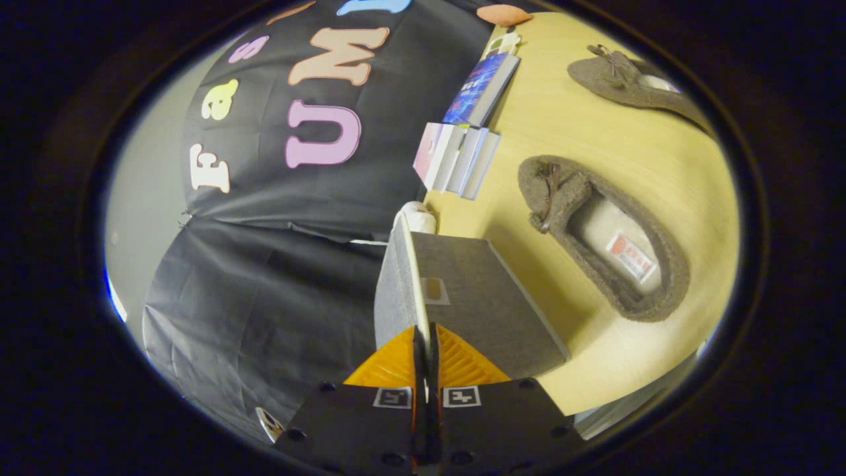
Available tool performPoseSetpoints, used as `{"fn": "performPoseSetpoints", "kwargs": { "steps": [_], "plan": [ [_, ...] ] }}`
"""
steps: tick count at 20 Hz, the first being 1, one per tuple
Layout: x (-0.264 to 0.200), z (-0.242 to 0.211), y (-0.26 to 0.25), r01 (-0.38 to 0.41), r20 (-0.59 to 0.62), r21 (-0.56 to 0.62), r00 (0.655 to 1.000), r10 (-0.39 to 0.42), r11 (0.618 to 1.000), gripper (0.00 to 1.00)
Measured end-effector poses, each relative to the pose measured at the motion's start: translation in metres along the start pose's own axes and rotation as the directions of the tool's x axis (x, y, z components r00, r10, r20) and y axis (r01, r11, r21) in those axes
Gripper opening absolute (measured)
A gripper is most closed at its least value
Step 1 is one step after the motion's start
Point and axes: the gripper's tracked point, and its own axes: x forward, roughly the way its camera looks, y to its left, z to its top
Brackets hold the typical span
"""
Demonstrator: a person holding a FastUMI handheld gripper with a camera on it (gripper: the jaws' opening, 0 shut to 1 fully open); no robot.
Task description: Open the storage box then place both shoes into the box .Put the left shoe in first, then the right shoe, with the right side of both shoes facing outward in a uniform manner.
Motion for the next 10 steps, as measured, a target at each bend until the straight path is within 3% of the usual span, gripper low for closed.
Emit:
{"fn": "performPoseSetpoints", "kwargs": {
  "steps": [1, 10],
  "plan": [
    [-0.001, -0.002, 0.001, 0.005, -0.008, -0.023, 1.000, -0.005, 1.000, 0.03],
    [-0.010, -0.011, 0.033, 0.013, -0.008, -0.157, 1.000, -0.014, 0.987, 0.03]
  ]
}}
